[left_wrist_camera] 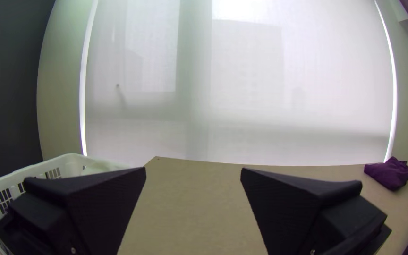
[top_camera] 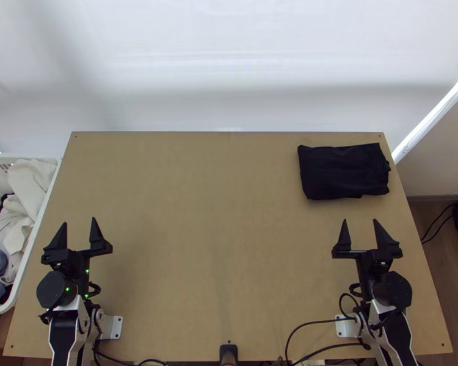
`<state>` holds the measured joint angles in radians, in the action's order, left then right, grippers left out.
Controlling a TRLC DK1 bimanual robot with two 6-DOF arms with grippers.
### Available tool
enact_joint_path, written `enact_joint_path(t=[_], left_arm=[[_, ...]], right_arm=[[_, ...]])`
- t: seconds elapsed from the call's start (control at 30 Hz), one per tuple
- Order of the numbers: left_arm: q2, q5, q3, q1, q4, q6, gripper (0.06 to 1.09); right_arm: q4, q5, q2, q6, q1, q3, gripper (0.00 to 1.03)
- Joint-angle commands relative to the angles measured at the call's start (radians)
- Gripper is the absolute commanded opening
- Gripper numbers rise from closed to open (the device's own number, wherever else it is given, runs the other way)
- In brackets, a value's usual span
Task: Fold the t-shirt
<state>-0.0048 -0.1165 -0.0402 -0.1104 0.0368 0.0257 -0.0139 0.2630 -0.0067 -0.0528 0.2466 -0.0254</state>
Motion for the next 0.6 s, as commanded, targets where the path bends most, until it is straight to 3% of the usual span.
enact_joint_path(t=[0.0, 0.1, 0.23, 0.57], left_arm=[[0.003, 0.011, 0.040, 0.011, -0.009, 0.054, 1.04], [0.003, 0.041, 0.040, 0.038, -0.020, 0.154, 1.04], [0.005, 0.107, 0.036, 0.040, -0.048, 0.151, 1.04], [0.008, 0.071, -0.055, -0.035, -0.037, -0.027, 1.04]], right_arm=[[0.015, 0.013, 0.005, 0.018, -0.001, -0.004, 0.98], [0.015, 0.013, 0.005, 0.018, -0.001, -0.002, 0.98], [0.015, 0.013, 0.005, 0.018, -0.001, -0.004, 0.98], [0.015, 0.013, 0.005, 0.018, -0.001, -0.004, 0.98]])
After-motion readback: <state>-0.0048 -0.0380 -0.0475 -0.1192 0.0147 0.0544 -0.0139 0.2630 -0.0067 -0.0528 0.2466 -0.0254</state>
